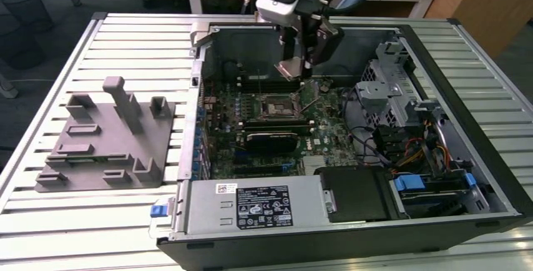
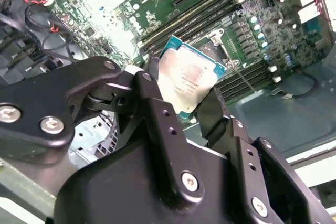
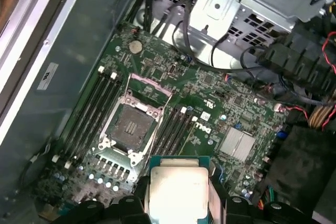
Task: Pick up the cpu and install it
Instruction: 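Place the cpu into insertion slot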
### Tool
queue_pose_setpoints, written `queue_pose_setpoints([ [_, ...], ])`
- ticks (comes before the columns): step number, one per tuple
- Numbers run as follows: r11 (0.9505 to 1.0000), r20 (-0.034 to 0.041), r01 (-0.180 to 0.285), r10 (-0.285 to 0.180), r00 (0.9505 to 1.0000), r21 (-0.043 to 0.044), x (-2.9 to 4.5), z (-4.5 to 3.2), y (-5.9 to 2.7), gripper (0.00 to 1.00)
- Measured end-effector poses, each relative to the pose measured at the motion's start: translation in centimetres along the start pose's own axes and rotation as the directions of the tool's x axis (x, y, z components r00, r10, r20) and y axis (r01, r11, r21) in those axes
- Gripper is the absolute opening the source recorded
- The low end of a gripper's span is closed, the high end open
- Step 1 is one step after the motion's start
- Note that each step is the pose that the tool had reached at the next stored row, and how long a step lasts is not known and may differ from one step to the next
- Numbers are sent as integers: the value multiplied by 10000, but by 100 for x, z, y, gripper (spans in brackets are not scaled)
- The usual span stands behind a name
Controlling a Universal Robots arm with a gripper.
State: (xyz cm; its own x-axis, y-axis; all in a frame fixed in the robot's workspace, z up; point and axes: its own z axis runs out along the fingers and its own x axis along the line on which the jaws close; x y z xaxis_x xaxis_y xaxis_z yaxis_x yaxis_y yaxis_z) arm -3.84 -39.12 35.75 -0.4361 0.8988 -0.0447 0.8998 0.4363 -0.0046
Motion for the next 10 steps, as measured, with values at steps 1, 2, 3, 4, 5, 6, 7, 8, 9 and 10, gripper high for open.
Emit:
queue_pose_setpoints([
  [1, 9999, 1, -132, 132, 9999, 3, 1, 6, 0, 53],
  [2, 9996, 2, -266, 266, 9996, 6, 2, 12, 0, 53],
  [3, 9992, 3, -397, 397, 9992, 8, 3, 17, 0, 53],
  [4, 9987, 4, -518, 518, 9987, 10, 4, 23, 0, 53],
  [5, 9980, 8, -627, 627, 9980, 6, 6, 29, 1, 53],
  [6, 9974, 12, -721, 721, 9974, -1, 8, 35, 1, 53],
  [7, 9967, 16, -813, 813, 9967, -8, 10, 40, 2, 53],
  [8, 9962, 30, -874, 874, 9962, -38, 16, 45, 3, 53],
  [9, 9957, 46, -919, 920, 9958, -78, 23, 51, 6, 53],
  [10, 9952, 59, -972, 973, 9952, -113, 28, 58, 7, 53],
])
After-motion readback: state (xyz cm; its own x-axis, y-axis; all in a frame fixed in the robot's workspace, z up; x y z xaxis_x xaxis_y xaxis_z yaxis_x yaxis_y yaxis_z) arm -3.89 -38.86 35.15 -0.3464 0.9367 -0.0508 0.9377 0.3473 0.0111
